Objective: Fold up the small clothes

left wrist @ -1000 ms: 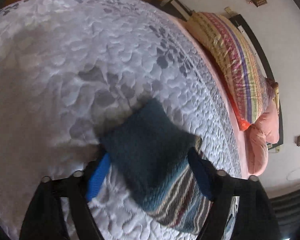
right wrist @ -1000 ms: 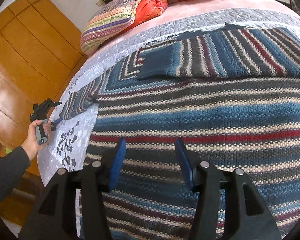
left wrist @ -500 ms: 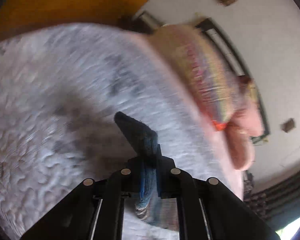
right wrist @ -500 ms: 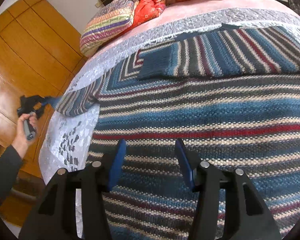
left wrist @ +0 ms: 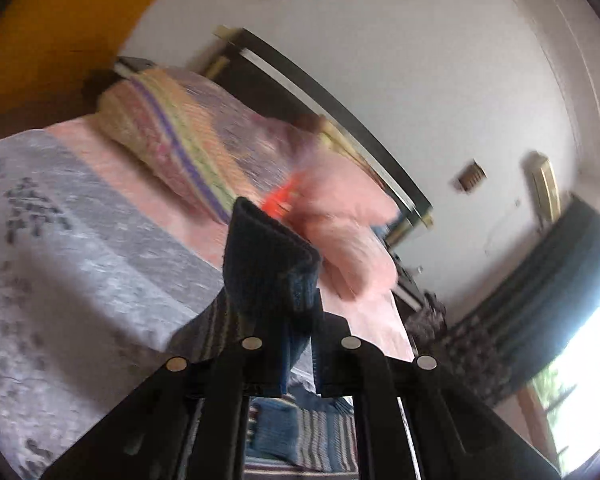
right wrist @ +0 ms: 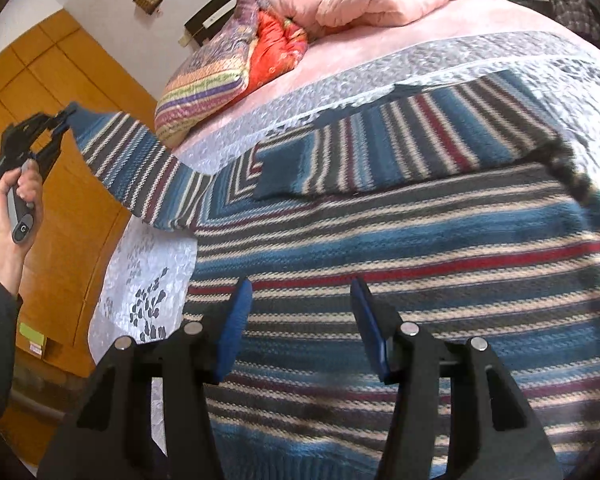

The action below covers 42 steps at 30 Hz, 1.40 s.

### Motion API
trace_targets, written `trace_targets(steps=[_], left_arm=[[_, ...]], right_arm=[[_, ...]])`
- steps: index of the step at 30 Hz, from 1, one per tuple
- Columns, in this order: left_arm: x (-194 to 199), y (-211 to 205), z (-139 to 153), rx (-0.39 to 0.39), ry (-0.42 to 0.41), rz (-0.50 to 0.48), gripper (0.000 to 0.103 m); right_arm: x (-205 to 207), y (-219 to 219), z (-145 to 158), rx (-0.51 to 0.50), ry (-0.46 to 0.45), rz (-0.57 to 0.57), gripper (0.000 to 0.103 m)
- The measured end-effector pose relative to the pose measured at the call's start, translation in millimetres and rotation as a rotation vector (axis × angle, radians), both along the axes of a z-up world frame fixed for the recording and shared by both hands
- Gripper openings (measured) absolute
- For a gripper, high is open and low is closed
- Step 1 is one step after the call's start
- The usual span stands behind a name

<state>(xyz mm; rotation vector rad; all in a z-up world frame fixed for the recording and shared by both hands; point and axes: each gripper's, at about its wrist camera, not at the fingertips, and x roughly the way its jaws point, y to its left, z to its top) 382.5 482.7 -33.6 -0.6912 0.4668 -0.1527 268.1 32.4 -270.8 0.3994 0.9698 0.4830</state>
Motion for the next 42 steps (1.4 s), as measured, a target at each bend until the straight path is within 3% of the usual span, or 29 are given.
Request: trace_targets(steps=[5, 8, 19, 23, 25, 26, 27, 29, 30, 33, 36, 39, 42], left_arm=[[36, -86, -16, 0.06, 0.041, -0.104, 0.008], [54, -133, -41, 0.09, 0.08, -0.159, 0.008], [91, -281, -167, 0.205, 0.25, -0.308, 0.008], [92, -311, -204, 0.254, 0.309, -0.348, 0.008], [94, -323, -225, 0.269, 0.375, -0.395, 0.013], [94, -326, -234, 0.28, 0.409, -0.412, 0.023], [93, -326, -238, 0.29, 0.42, -0.418, 0.043], [84, -316, -237, 0.289, 0.409, -0.413, 0.066], [78, -310, -233, 0.272, 0.397, -0.411, 0.072], [51, -272, -220, 0.208, 0.39, -0.417, 0.082], [17, -231, -215, 0.171, 0.408, -0.399, 0.083], [-24, -188, -217, 0.123, 0.419, -0.364, 0.083], [-57, -152, -221, 0.078, 0.425, -0.302, 0.084]], right_arm=[[-1, -26, -6, 0.005, 0.006, -0.026, 0.052], [0, -42, -13, 0.011, 0.015, -0.045, 0.052], [7, -76, -34, 0.07, 0.069, -0.107, 0.052], [11, -84, -35, 0.077, 0.081, -0.119, 0.052], [15, -87, -34, 0.082, 0.09, -0.123, 0.052], [19, -88, -34, 0.083, 0.096, -0.122, 0.052], [23, -90, -33, 0.085, 0.101, -0.118, 0.052], [37, -97, -27, 0.123, 0.121, -0.13, 0.057], [46, -102, -25, 0.164, 0.132, -0.136, 0.062], [91, -108, -24, 0.287, 0.2, -0.138, 0.063], [147, -101, -40, 0.415, 0.306, -0.131, 0.062], [189, -83, -62, 0.438, 0.402, -0.113, 0.055], [221, -60, -88, 0.384, 0.495, -0.096, 0.049]])
